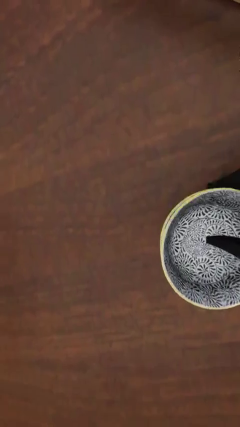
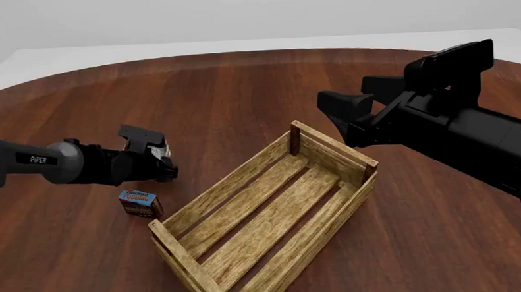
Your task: Stack the right bowl on the left bowl and place them in the tray.
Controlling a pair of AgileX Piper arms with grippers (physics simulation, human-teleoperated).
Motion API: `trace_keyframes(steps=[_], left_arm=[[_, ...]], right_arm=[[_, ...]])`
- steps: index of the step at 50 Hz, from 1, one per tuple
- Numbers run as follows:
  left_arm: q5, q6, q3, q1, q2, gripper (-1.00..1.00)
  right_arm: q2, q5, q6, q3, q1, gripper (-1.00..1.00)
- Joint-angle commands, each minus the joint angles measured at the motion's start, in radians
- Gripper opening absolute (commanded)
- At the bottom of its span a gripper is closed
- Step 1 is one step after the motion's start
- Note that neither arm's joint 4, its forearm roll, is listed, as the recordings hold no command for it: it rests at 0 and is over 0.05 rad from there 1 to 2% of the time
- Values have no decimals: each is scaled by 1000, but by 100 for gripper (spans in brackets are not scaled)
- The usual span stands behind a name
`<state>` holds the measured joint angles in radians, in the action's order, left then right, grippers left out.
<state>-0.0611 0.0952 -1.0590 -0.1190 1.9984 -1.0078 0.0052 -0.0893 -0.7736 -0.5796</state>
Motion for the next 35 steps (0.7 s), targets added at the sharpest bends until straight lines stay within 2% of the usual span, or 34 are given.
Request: trace_keyframes(steps=[1,22,35], left_arm=[[-3,-52,13,3,19,-100],[16,-48,13,5,-24,-100],[57,-39,4,-3,-108,-100]], right_arm=[[0,0,1,0,-1,100],[0,1,1,0,-1,100],[0,0,0,0,-1,100]])
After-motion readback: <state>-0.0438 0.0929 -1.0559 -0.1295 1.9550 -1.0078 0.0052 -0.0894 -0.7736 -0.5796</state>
